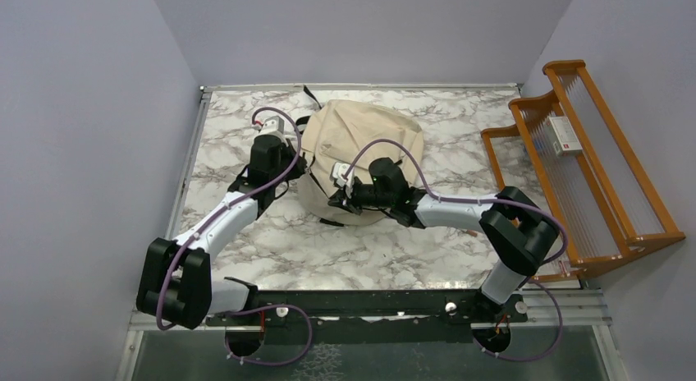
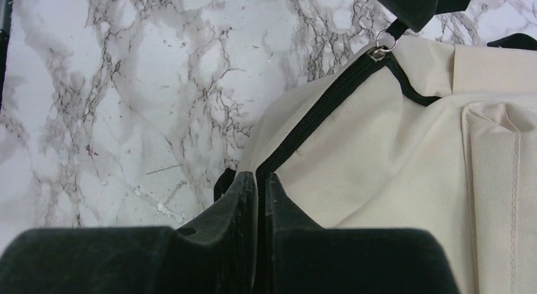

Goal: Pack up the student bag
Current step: Zip the student bag at the center of the board.

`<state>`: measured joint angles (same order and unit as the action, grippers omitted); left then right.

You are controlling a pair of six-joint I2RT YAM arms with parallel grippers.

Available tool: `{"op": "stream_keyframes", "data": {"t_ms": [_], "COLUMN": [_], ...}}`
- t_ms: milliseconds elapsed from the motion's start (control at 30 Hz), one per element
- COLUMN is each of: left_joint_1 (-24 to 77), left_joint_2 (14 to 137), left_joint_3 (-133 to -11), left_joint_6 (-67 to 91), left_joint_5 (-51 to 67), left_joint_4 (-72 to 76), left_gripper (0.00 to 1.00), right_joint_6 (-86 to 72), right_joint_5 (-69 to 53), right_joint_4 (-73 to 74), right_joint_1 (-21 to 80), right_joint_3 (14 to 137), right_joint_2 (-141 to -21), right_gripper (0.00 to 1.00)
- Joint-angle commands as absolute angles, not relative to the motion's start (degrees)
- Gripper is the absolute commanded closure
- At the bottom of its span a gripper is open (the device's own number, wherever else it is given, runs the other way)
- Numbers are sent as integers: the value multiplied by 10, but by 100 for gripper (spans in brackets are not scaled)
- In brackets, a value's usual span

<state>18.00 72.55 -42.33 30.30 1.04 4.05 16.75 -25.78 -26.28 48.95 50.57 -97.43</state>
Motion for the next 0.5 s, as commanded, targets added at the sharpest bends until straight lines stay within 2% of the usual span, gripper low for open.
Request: {"op": "stream_keyframes", "data": {"t_ms": [0, 467], "left_joint_1": [153, 106], "left_joint_2": [755, 887], "left_joint_3": [-470, -595], "left_joint_6": [267, 209], "left_joint_5": [-41, -10], "left_joint_4": [64, 73], "left_gripper": [100, 100], "right_joint_6": [202, 238], "right_joint_5": [-314, -348], "right_joint_4": [-193, -112], "right_joint_1": [495, 494], "right_joint_3": [493, 485], "right_joint_2": [-948, -896], "right_gripper": [94, 94]}}
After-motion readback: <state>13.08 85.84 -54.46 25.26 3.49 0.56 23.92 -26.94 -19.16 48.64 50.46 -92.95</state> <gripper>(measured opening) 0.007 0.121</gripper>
